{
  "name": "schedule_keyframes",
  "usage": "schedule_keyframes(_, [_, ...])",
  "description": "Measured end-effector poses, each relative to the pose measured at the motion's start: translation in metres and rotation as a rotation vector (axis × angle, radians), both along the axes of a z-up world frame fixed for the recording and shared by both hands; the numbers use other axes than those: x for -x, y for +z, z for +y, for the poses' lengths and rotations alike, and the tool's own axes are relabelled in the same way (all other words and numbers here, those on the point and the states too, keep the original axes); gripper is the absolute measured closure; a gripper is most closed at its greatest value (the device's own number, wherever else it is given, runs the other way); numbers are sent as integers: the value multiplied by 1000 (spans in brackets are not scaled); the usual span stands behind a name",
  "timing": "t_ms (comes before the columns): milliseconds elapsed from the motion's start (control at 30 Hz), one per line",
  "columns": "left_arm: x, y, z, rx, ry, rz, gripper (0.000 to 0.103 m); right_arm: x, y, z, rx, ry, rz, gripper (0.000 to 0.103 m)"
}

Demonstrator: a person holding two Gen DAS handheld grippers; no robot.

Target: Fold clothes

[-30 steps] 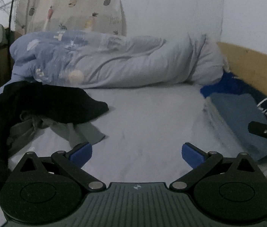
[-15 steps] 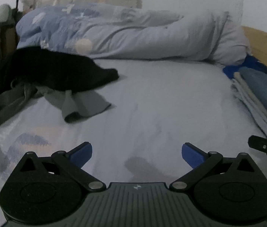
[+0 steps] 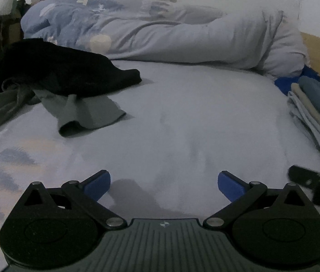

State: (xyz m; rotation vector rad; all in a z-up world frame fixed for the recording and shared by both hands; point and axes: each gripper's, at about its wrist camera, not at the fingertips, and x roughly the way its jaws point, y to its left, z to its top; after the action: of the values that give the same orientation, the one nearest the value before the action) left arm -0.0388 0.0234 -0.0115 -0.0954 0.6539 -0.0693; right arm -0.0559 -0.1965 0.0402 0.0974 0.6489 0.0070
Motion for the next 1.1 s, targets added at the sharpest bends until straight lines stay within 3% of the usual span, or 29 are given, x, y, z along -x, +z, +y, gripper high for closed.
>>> schedule_keyframes(100, [0,-5,2,8,-9,-15,0,-4,-7,7,-4,4,13,0])
schedule_keyframes(367, [-2,-16,-5,-57,-21,-27,0,-11,-23,8,5,-17,41,0])
schedule_keyframes(1100, [-1,-18,-13,-114,-14,-35,0,-17,-30,16,69,-22,50,0])
